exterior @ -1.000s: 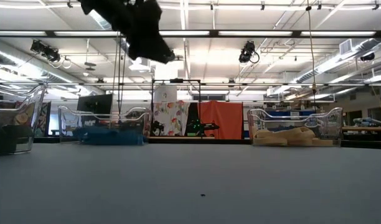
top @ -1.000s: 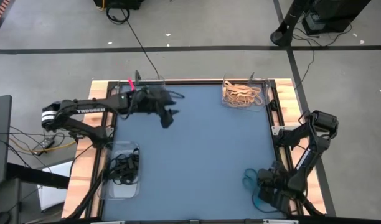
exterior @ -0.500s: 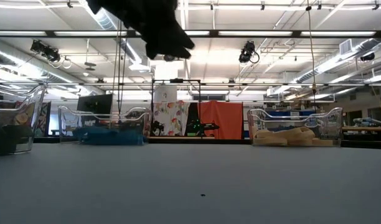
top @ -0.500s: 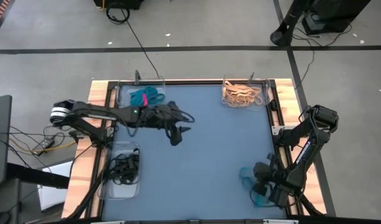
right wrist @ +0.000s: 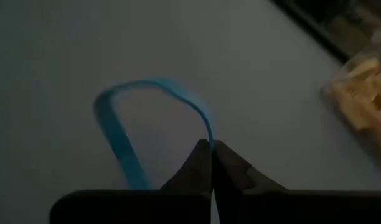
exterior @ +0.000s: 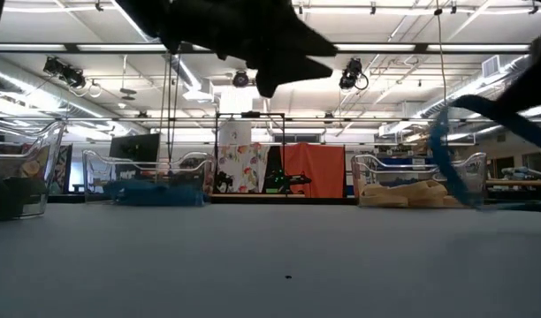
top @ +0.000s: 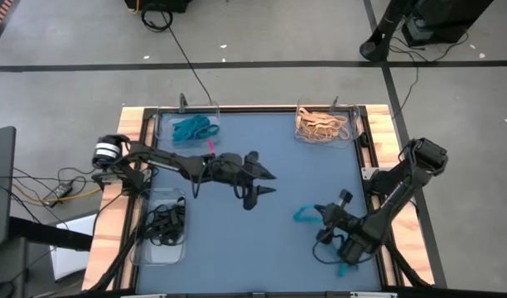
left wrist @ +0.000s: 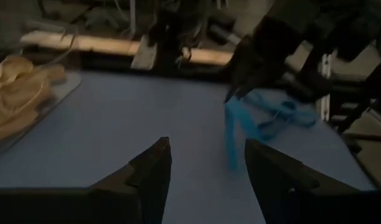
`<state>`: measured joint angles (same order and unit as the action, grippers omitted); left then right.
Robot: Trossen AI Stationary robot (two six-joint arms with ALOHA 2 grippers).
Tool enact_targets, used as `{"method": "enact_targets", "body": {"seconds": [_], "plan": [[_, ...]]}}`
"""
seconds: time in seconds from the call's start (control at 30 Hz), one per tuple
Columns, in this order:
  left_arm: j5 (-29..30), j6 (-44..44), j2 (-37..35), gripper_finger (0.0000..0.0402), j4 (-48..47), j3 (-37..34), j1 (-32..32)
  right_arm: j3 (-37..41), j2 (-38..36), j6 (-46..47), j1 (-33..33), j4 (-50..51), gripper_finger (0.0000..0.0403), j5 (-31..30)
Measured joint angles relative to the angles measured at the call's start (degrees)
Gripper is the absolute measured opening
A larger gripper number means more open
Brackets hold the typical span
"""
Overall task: Sort rubber bands into baskets
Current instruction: Put the blue rubber band into the top left transparent bin
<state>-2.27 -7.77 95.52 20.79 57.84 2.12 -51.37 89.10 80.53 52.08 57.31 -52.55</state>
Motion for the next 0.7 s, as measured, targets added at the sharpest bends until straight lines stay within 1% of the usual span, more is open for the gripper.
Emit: {"method": "enact_targets", "body": {"seconds": [0.07,0.3,0.4,0.53,0.7], "plan": [[-0.01,-0.02,0.48,0.0206,2.31,0.0,0.37,0.0,0.0,-2.42,-1.93,-0.94,0.0008,-2.0],[0.02,0.0,0.5,0.0206,3.16,0.0,0.67,0.0,0.0,-13.05,-8.27,-7.31,0.0008,-6.5],[0.64,0.0,0.5,0.0206,3.48,0.0,0.65,0.0,0.0,-19.54,-11.32,-11.93,0.0008,-7.95],[0.79,0.0,0.5,0.0206,3.83,0.0,0.67,0.0,0.0,-29.03,-15.76,-19.17,0.0008,-8.07],[0.82,-0.19,0.5,0.0206,3.7,0.0,0.76,0.0,0.0,-42.36,-20.66,-30.13,0.0008,-9.3]]}}
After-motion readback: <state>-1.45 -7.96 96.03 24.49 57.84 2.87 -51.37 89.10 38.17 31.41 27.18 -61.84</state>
